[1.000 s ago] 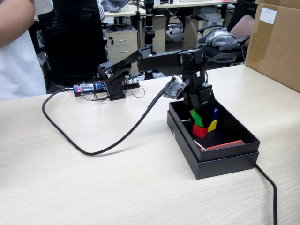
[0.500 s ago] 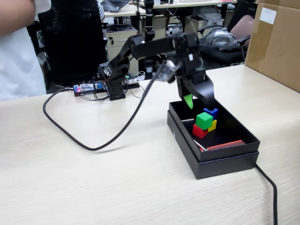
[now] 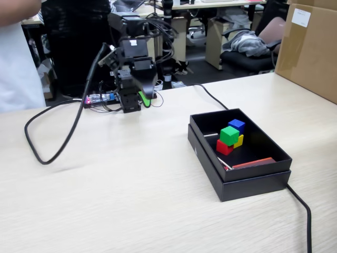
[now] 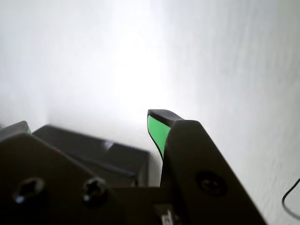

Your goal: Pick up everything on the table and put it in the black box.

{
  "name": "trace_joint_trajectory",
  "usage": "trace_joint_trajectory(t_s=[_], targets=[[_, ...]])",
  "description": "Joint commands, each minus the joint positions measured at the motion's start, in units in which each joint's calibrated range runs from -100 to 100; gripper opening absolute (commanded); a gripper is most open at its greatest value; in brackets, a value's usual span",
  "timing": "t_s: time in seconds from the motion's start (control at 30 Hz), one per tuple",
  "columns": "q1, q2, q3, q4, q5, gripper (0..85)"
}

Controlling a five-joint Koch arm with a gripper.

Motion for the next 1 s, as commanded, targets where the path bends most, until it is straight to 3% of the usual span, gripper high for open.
trace_joint_trajectory(t_s=[0.0,0.23,0.57,0.77,0.97], targets=[[-0.78,-9.93,-5.36,6.88,-0.88,50.0],[-2.59,-25.76,-28.57,19.15,-4.35,50.1],[-2.83,-26.80,-44.89,32.62,-6.89,51.7],[-2.88,-26.80,-61.30,48.69,-9.38,51.2],[-2.88,-26.80,-65.11,49.90,-9.47,50.0]])
